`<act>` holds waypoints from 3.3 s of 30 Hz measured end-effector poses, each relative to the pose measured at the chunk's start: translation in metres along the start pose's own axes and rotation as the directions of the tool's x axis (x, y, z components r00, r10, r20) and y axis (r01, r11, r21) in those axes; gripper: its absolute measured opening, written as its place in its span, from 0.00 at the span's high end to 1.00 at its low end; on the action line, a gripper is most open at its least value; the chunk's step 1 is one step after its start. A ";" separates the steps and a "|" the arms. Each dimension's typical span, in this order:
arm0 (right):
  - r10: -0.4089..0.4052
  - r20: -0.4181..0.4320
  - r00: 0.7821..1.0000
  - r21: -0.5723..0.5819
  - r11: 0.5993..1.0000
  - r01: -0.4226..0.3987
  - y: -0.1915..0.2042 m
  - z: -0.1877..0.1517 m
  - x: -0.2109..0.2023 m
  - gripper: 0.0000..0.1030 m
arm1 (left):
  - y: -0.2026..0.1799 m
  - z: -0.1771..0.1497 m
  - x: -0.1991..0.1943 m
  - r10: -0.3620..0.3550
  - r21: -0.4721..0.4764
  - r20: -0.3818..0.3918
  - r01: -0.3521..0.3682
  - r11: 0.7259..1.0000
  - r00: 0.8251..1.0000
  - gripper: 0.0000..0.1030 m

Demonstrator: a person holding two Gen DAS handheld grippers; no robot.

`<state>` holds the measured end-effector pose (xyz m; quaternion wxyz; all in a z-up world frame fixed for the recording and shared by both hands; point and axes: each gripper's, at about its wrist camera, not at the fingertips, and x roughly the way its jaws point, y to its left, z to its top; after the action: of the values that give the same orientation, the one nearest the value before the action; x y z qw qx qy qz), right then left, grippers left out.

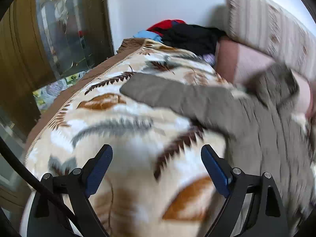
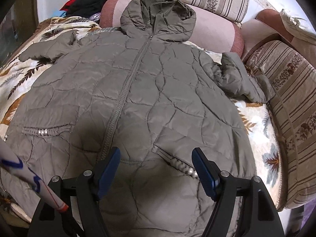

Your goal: Fold large clothes

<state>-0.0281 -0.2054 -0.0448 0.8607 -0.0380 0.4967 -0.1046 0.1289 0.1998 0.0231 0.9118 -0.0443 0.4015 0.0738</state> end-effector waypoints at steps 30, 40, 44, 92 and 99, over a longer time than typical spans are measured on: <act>-0.021 -0.023 0.999 0.027 0.999 0.022 0.003 0.019 0.064 0.20 | 0.045 0.112 0.270 -0.149 -0.361 -0.257 0.048 0.931 0.955 0.67; 0.042 0.082 0.996 0.082 0.995 -0.049 -0.017 0.020 0.038 0.26 | -0.063 0.136 0.148 -0.270 -0.129 -0.132 0.253 0.959 0.954 0.90; 0.049 0.102 0.994 0.129 0.990 -0.062 -0.033 0.015 0.030 0.26 | -0.148 0.117 0.097 -0.432 -0.010 -0.152 0.435 0.900 0.889 0.90; 0.220 -0.007 0.976 0.441 0.876 -0.194 -0.132 0.140 0.140 0.66 | -0.205 -0.143 -0.078 -0.348 0.300 -0.161 0.382 0.874 0.924 0.26; 0.111 0.176 0.978 0.460 0.869 -0.181 -0.232 0.098 0.068 0.33 | -0.240 -0.159 -0.076 -0.320 0.349 -0.218 0.380 0.857 0.922 0.26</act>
<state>0.0561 -0.4507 -0.0137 0.8828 0.2035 0.3944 -0.1541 0.0040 -0.0665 -0.0230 0.8673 0.0574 0.4616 -0.1773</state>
